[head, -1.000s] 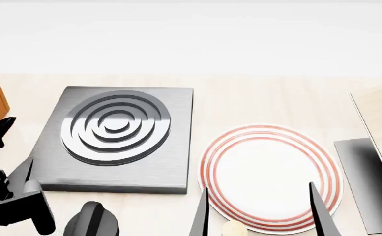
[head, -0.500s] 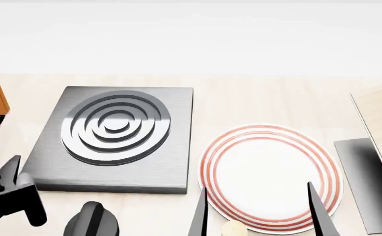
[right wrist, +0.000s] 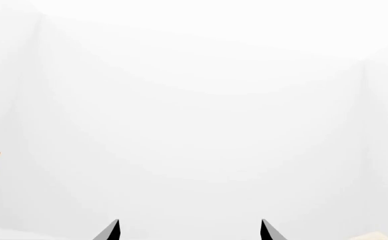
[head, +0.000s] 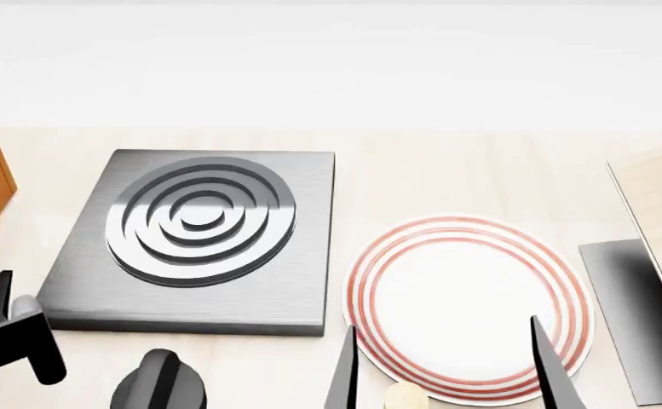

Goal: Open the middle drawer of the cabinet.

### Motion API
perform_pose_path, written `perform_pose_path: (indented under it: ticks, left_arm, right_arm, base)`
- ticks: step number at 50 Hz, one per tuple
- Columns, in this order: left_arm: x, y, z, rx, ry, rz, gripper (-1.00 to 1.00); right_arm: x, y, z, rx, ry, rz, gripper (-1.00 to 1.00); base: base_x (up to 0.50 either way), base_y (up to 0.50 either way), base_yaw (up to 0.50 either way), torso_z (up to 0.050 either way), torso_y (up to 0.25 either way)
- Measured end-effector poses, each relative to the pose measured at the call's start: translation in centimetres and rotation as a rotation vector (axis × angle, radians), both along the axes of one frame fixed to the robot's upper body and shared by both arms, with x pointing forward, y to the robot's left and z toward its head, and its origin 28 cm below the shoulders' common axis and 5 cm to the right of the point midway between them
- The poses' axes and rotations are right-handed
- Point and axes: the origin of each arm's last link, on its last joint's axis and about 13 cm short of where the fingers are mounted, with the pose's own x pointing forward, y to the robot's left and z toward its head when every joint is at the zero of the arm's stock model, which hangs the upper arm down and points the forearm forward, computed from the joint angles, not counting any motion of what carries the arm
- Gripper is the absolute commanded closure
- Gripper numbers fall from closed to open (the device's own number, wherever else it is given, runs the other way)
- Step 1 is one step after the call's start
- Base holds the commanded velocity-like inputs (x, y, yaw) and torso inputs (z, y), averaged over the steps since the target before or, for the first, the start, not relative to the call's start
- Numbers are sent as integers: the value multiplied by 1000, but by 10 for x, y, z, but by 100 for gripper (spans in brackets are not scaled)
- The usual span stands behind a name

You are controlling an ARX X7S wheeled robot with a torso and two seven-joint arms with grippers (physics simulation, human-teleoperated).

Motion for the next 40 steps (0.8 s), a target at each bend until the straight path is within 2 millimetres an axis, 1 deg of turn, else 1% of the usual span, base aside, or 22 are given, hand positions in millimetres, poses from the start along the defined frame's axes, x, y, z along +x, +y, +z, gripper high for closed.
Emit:
perform_pose_path:
  ticks: [20,40]
  left_arm:
    - [2,12,1,19,-8,54,-100]
    - [13,25,5,33,-39,107,-100]
  right_arm:
    - [0,0,0,-3,1,0,-100]
    - [0,1,-1,-3,4,4,-100]
  base:
    - [0,0,0,0,0]
    - [0,0,0,0,0]
